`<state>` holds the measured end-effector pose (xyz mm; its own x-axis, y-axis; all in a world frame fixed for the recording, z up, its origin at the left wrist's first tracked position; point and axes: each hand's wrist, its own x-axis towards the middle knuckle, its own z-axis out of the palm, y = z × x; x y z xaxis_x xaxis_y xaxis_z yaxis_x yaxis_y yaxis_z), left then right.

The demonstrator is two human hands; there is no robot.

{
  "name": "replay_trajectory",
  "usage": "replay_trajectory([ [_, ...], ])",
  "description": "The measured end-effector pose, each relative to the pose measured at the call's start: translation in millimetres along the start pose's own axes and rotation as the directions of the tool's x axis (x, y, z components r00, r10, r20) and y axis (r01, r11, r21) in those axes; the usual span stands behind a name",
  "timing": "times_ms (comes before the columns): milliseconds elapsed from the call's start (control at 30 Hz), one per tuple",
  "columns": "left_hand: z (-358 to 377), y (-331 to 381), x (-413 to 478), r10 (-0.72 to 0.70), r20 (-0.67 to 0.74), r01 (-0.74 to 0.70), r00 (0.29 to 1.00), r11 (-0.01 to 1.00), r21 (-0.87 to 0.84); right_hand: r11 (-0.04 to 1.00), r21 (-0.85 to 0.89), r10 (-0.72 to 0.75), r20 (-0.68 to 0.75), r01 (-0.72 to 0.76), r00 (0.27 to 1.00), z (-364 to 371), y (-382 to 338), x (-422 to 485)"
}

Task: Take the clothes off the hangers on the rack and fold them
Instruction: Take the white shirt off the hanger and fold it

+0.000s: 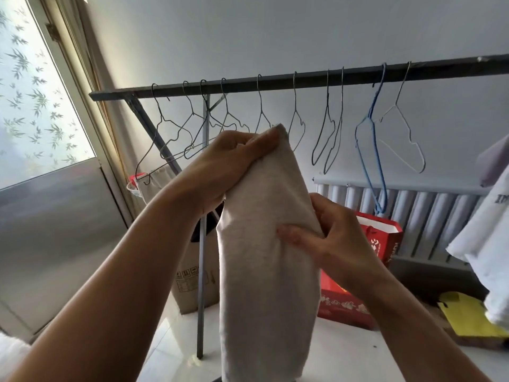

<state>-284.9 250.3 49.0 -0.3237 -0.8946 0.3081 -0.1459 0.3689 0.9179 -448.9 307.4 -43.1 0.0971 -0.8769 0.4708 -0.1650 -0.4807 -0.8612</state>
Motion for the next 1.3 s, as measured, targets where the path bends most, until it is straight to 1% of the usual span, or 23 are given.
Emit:
replay_trajectory([
  [67, -2, 1, 3, 0.067, -0.043, -0.064, 0.997, 0.995, 0.079, 0.999, 0.030, 0.018, -0.028, -0.017, 0.999, 2, 3, -2],
  [133, -7, -2, 9, 0.185, -0.115, -0.158, 0.976, 0.964, 0.214, 0.994, 0.096, 0.060, 0.009, -0.060, 0.998, 2, 2, -4],
  [200, -9, -9, 11, 0.218, -0.238, -0.162, 0.947, 0.959, 0.234, 0.986, 0.135, 0.096, 0.020, -0.098, 0.995, 1, 0, -3],
  [233, -9, -12, 10, 0.176, -0.307, -0.130, 0.935, 0.978, 0.165, 0.984, 0.145, 0.104, 0.011, -0.105, 0.995, 1, -1, -2],
  [267, -9, -17, 6, 0.088, -0.333, -0.079, 0.939, 0.996, 0.039, 0.981, 0.161, 0.113, -0.006, -0.111, 0.994, 0, -2, -1],
  [300, -8, -23, -1, -0.042, -0.289, 0.004, 0.956, 0.991, -0.133, 0.977, 0.179, 0.125, -0.024, -0.119, 0.992, -1, -2, 0],
  [333, -6, -33, -9, -0.151, -0.170, 0.096, 0.974, 0.952, -0.291, 0.971, 0.201, 0.138, -0.039, -0.127, 0.990, -2, -3, 0],
  [367, -1, -45, -22, -0.217, -0.041, 0.183, 0.975, 0.898, -0.400, 0.965, 0.226, 0.152, -0.054, -0.137, 0.987, -4, -2, 1],
  [400, 6, -59, -36, -0.257, 0.051, 0.252, 0.965, 0.854, -0.455, 0.958, 0.247, 0.170, -0.066, -0.149, 0.983, -5, -1, 1],
  [433, 14, -69, -49, -0.287, 0.102, 0.299, 0.953, 0.817, -0.493, 0.951, 0.265, 0.186, -0.076, -0.160, 0.980, -6, 1, 1],
  [500, 24, -93, -63, -0.261, 0.100, 0.274, 0.960, 0.812, -0.515, 0.933, 0.306, 0.225, -0.092, -0.187, 0.970, -8, 6, 1],
  [600, 31, -107, -68, -0.211, -0.009, 0.167, 0.977, 0.799, -0.578, 0.902, 0.355, 0.288, -0.072, -0.245, 0.955, -8, 13, 1],
  [700, 36, -106, -70, -0.162, -0.116, 0.063, 0.980, 0.806, -0.589, 0.923, 0.280, 0.310, -0.130, -0.265, 0.942, -7, 24, 2],
  [733, 37, -106, -71, -0.127, -0.145, 0.024, 0.981, 0.825, -0.564, 0.939, 0.212, 0.305, -0.144, -0.271, 0.941, -8, 28, 0],
  [800, 37, -104, -71, -0.087, -0.218, -0.026, 0.972, 0.882, -0.471, 0.956, 0.139, 0.272, -0.079, -0.259, 0.959, -8, 31, -4],
  [867, 38, -102, -70, -0.088, -0.287, -0.020, 0.954, 0.936, -0.352, 0.965, 0.097, 0.244, 0.016, -0.245, 0.970, -8, 32, -8],
  [900, 38, -101, -69, -0.092, -0.307, -0.002, 0.947, 0.957, -0.292, 0.970, 0.055, 0.234, 0.025, -0.236, 0.972, -8, 32, -9],
  [967, 34, -101, -68, -0.076, -0.312, 0.032, 0.947, 0.989, -0.143, 0.978, -0.029, 0.204, -0.032, -0.205, 0.978, -8, 33, -8],
  [1033, 27, -97, -66, -0.011, -0.293, 0.037, 0.956, 0.996, 0.084, 0.981, -0.100, 0.156, -0.085, -0.164, 0.984, -11, 34, -7],
  [1100, 20, -91, -65, 0.089, -0.272, 0.019, 0.958, 0.928, 0.372, 0.979, -0.170, 0.101, -0.099, -0.117, 0.990, -12, 32, -6],
  [1167, 13, -85, -64, 0.205, -0.220, -0.035, 0.954, 0.802, 0.596, 0.967, -0.249, 0.037, -0.106, -0.063, 0.994, -13, 29, -4],
  [1233, 4, -79, -63, 0.267, -0.159, -0.091, 0.950, 0.728, 0.679, 0.955, -0.297, -0.016, -0.118, -0.020, 0.993, -16, 27, -1],
  [1300, -6, -77, -60, 0.267, -0.141, -0.107, 0.953, 0.735, 0.669, 0.977, -0.214, -0.005, -0.121, -0.021, 0.993, -21, 25, 2],
])
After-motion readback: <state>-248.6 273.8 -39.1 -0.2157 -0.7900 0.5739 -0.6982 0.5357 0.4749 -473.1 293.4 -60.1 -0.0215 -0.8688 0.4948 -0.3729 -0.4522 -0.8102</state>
